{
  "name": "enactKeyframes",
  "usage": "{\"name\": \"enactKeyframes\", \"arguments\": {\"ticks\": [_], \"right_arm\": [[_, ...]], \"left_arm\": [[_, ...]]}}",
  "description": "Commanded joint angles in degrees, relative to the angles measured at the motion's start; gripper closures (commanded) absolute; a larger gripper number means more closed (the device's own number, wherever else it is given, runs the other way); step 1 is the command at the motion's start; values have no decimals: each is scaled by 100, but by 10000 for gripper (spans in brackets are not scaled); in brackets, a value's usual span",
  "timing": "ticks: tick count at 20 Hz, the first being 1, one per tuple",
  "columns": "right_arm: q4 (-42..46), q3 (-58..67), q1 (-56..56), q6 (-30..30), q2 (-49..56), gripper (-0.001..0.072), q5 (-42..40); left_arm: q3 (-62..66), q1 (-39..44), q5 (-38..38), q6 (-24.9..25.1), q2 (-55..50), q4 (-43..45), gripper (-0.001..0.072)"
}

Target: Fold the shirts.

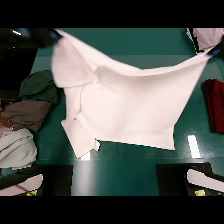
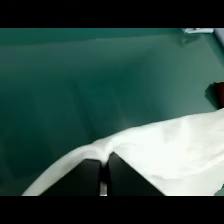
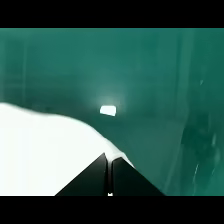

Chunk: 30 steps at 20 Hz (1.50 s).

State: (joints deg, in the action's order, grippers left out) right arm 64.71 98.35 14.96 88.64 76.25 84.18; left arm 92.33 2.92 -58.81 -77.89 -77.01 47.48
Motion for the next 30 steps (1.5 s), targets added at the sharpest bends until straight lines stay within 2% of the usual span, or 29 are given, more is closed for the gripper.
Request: {"name": "enactKeyframes", "arguments": {"ticks": [1,3,5,6,7,8,9,12,13,17,19,22,24,27,30], "right_arm": [[-13,-721,-170,44,833,698,-916],[-22,-898,-308,44,1169,697,-1578],[-72,-905,-422,42,1408,677,-1893],[-68,-905,-457,42,1460,449,-1980],[-70,-905,-450,42,1480,182,-2009],[-66,-905,-437,37,1449,148,-1976],[-68,-905,-382,15,1381,152,-1880],[-66,-909,-208,-282,957,156,-1150],[-57,-911,-201,-391,791,156,-850],[7,-916,-328,-531,105,156,-122],[-2,-1093,-448,-533,-254,156,-227],[-4,-1891,-590,-533,-901,156,-592],[-13,-2496,-586,-531,-1287,156,-841],[-22,-3185,-566,-525,-1720,156,-1117],[-26,-3591,-568,-514,-1978,156,-1141]], "left_arm": [[-144,2,450,-33,-1438,-153,682],[-142,0,551,-28,-1888,-249,682],[-144,-4,649,-17,-2002,-186,680],[-92,-20,654,-13,-1993,-63,591],[39,-72,498,-11,-1996,101,294],[216,-162,210,-11,-1996,262,84],[435,-284,-219,-9,-1996,431,53],[1080,-717,-1915,33,-1993,1003,53],[1108,-813,-2240,28,-1963,1126,53],[-22,-817,-2256,179,-1300,1408,54],[-949,-619,-2068,190,-811,1899,54],[-2549,-168,-1281,153,70,2789,54],[-3366,70,-704,133,494,3027,54],[-3987,223,-181,122,588,3150,54],[-4133,223,170,-323,584,3541,54]]}}
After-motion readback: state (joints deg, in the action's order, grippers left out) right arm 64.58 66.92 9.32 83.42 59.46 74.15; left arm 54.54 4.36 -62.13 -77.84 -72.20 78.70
